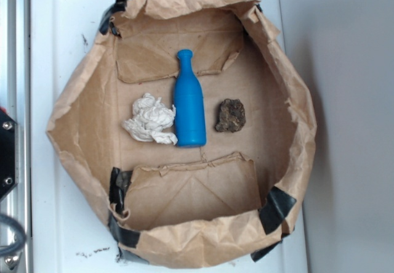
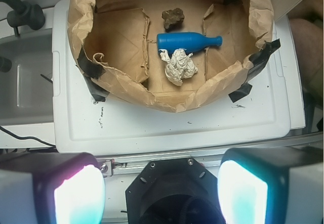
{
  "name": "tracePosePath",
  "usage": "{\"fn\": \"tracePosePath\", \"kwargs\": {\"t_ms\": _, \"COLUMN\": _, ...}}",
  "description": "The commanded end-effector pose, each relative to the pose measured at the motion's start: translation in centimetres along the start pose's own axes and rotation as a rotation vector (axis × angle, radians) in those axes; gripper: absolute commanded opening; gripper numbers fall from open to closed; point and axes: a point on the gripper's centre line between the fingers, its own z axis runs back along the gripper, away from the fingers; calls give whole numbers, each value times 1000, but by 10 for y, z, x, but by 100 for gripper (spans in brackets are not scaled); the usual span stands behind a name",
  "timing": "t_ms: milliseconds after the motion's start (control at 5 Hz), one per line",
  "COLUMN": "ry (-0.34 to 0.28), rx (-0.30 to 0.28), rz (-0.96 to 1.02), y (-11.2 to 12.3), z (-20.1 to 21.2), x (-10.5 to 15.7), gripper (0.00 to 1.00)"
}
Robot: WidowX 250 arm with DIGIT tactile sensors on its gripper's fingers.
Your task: Grab the white paper.
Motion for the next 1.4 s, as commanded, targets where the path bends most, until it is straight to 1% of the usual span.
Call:
{"fn": "tracePosePath", "kwargs": {"t_ms": 0, "ry": 0, "rx": 0, "rz": 0, "y": 0, "z": 0, "x": 0, "gripper": 100}}
{"fn": "tracePosePath", "kwargs": {"t_ms": 200, "ry": -19, "rx": -11, "rz": -28, "y": 36, "z": -22, "x": 48, "gripper": 100}}
{"fn": "tracePosePath", "kwargs": {"t_ms": 400, "ry": -79, "rx": 15, "rz": 13, "y": 59, "z": -38, "x": 96, "gripper": 100}}
{"fn": "tracePosePath", "kwargs": {"t_ms": 600, "ry": -105, "rx": 23, "rz": 24, "y": 63, "z": -48, "x": 145, "gripper": 100}}
{"fn": "tracePosePath", "kwargs": {"t_ms": 1200, "ry": -105, "rx": 23, "rz": 24, "y": 63, "z": -48, "x": 145, "gripper": 100}}
